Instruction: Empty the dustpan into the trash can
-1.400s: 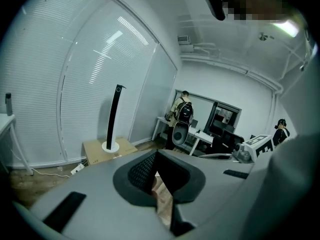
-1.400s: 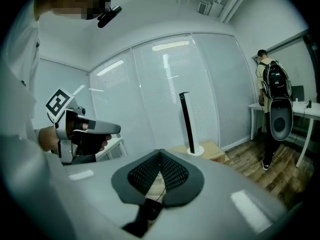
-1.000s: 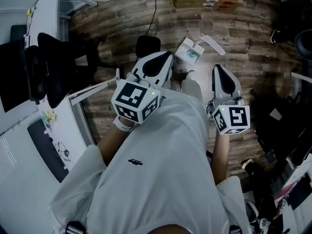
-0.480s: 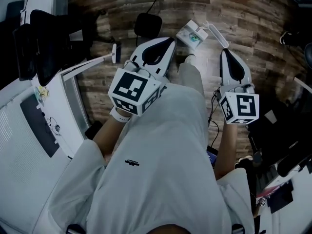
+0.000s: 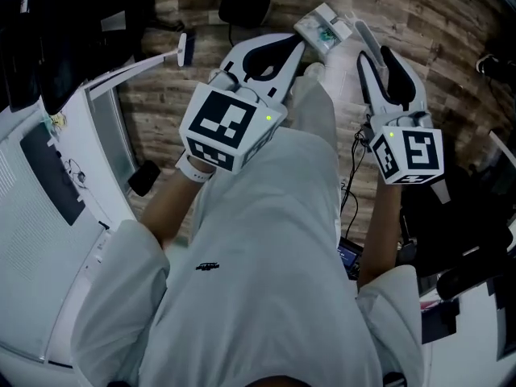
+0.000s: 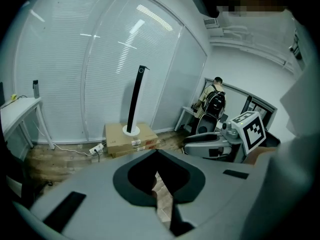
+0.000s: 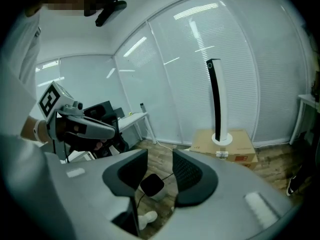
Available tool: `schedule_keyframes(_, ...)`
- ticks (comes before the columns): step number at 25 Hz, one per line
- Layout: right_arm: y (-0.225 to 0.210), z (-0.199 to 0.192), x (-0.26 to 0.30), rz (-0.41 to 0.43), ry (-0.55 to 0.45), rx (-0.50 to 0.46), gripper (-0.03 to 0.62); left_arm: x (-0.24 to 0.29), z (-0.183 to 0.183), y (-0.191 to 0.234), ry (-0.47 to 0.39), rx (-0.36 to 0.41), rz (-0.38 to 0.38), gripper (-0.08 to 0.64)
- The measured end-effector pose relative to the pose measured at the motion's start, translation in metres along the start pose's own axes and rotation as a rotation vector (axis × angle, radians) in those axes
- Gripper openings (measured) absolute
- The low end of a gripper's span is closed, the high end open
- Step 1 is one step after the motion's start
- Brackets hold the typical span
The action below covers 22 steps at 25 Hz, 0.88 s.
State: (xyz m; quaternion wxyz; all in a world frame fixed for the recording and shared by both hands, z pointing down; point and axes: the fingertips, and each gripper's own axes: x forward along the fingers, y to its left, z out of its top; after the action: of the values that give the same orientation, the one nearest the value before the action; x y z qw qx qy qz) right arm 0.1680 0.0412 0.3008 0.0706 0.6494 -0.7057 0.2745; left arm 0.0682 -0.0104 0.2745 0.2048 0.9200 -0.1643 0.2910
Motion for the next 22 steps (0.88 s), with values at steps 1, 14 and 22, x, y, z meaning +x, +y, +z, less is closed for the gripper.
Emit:
schedule_keyframes(1,-0.005,-0.006,0.006,0.003,0.026,-0.014,0.167,0.005,-0.003,0.0,0.007,-0.004,0.001,0.0)
schedule_keyframes(14,-0.037,-0.077,0.07,0.046,0.33,-0.226,0.204,0.059,-0.052,0.01,0.048,-0.109,0.003,0.0)
schedule_keyframes(22,-0.049,-0.11,0.105,0.065,0.453,-0.291,0.215,0.088,-0.079,0.035,0.05,-0.151,0.014,0.0)
